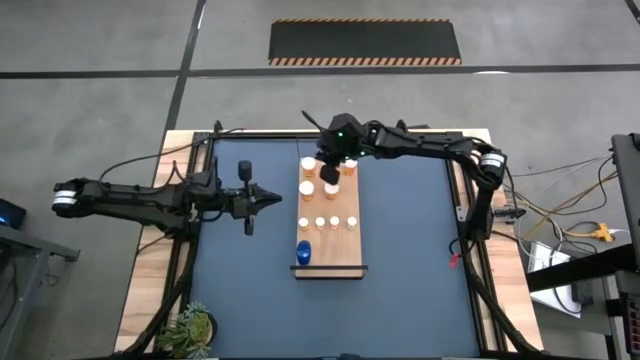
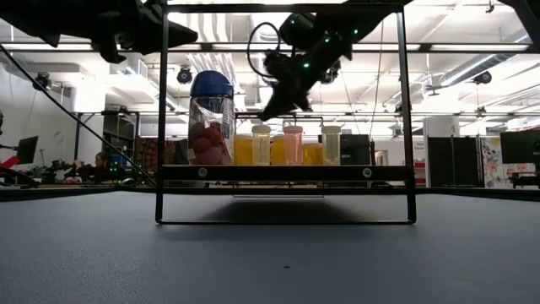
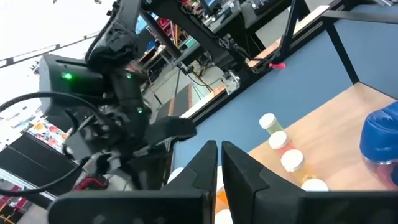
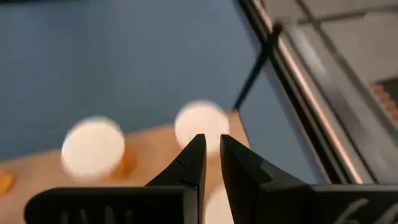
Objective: Pick and place medicine bottles onto shelf by color
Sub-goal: Adjust the pill bottles on the shelf
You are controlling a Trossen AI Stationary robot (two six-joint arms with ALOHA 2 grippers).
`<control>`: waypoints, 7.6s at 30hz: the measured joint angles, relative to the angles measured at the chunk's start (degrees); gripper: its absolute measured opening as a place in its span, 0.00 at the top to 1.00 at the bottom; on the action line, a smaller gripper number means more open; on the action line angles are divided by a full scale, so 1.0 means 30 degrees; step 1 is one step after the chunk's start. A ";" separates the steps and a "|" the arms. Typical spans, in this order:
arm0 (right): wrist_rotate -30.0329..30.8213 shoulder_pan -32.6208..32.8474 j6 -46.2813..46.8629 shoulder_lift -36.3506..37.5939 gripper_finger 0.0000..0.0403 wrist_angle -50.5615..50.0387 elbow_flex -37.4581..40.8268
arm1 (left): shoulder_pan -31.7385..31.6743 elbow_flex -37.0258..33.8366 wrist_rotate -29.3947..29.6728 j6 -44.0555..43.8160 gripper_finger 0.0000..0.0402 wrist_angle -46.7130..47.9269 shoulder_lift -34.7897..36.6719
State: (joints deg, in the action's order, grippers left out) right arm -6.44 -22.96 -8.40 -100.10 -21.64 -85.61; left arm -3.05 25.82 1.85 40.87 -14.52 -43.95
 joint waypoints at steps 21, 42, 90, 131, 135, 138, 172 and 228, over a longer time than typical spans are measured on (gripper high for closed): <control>0.1423 0.0797 -0.0341 -0.2055 0.91 0.4288 -0.0027 | 0.0007 -0.0007 0.0554 0.0150 0.98 -0.0149 -0.0021; 0.6747 0.2665 0.7660 -0.1154 0.91 0.2636 -0.0433 | 0.0000 -0.0029 0.0656 0.0165 0.98 -0.0127 0.0249; 0.8316 0.2500 0.7805 -0.3655 0.91 0.5114 -0.0428 | 0.0000 -0.0146 0.0692 0.0165 0.98 0.0004 0.0322; 0.8425 0.1888 0.9190 -0.1469 0.91 -0.2042 -0.0071 | 0.0000 -0.0248 0.0685 0.0092 0.98 -0.0163 0.0344; 0.9040 0.1888 0.8923 -0.1477 0.91 -0.2040 -0.0071 | 0.0001 -0.0248 0.0685 0.0092 0.98 -0.0160 0.0344; 0.9158 0.1888 0.8822 -0.1477 0.91 -0.1976 -0.0067 | 0.0007 -0.0240 0.0685 0.0085 0.98 -0.0156 0.0344; 0.6807 0.1772 0.8364 0.1445 0.91 -0.9637 0.0102 | 0.0013 -0.0235 0.0678 -0.0003 0.98 -0.0424 0.0307; 0.1475 0.2827 0.8020 0.1372 0.91 -0.7034 0.1204 | 0.0029 -0.0262 0.0670 -0.0061 0.98 -0.0520 0.0234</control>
State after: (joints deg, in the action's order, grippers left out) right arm -2.02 -14.48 15.65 -95.98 -42.74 -82.00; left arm -2.96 25.04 3.86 40.69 -16.08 -43.24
